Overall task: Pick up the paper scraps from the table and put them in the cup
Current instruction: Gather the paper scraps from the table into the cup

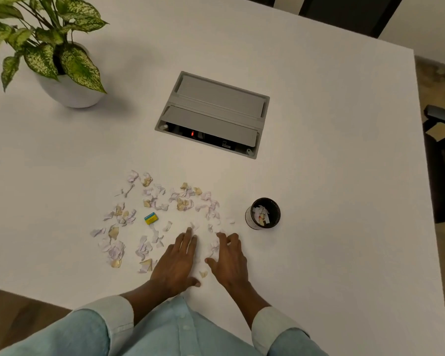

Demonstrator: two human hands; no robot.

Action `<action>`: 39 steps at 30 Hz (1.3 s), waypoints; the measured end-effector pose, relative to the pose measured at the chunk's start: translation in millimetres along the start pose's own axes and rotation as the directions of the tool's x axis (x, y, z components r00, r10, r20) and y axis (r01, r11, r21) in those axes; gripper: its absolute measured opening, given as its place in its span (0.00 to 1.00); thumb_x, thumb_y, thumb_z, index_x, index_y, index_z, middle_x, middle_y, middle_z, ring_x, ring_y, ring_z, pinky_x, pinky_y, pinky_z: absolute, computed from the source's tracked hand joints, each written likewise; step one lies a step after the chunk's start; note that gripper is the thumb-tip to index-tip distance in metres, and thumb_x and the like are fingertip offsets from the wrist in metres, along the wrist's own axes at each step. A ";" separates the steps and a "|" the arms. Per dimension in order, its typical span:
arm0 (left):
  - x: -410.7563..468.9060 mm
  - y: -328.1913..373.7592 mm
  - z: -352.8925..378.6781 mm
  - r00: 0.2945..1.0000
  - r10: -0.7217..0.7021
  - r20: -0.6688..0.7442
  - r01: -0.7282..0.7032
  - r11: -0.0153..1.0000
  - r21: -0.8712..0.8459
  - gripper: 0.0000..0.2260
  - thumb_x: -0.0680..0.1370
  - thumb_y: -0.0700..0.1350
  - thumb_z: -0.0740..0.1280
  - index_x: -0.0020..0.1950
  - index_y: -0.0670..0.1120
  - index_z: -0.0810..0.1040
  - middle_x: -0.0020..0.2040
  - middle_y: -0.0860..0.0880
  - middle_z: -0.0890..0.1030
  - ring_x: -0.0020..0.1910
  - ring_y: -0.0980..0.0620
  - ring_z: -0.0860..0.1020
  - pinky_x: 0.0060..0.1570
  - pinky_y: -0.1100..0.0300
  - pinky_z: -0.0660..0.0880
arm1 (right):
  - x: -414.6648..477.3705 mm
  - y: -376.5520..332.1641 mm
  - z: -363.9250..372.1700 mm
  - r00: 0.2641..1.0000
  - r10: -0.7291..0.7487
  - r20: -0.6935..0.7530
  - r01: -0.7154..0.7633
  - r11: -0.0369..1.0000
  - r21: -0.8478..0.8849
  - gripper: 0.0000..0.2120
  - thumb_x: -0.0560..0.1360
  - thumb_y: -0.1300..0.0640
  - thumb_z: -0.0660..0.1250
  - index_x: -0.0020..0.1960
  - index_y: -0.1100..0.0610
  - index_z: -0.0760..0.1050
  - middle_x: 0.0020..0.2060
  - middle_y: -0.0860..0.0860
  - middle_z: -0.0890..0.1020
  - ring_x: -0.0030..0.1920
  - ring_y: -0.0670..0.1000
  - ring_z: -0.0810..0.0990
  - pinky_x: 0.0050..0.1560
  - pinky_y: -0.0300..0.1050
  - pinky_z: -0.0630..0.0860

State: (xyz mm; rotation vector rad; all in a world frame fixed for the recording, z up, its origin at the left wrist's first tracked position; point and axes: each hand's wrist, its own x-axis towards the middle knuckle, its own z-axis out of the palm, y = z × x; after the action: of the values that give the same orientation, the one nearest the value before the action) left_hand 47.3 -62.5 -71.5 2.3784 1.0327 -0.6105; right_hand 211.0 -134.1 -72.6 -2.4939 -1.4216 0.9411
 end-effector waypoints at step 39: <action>67.9 92.2 -113.0 0.854 -0.138 -0.502 -0.277 0.695 -0.663 0.09 0.69 0.34 0.75 0.39 0.47 0.80 0.37 0.53 0.81 0.36 0.56 0.79 0.35 0.59 0.78 | 3.8 20.7 -111.2 0.802 0.275 -0.530 0.018 0.877 0.480 0.07 0.70 0.62 0.79 0.44 0.54 0.83 0.40 0.47 0.84 0.39 0.46 0.82 0.42 0.41 0.80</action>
State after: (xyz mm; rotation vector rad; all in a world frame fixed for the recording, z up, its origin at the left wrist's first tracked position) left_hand 182.7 -15.6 1.7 1.8431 1.1040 0.4726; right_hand 290.9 -121.0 6.4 -2.2307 -0.7208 0.3817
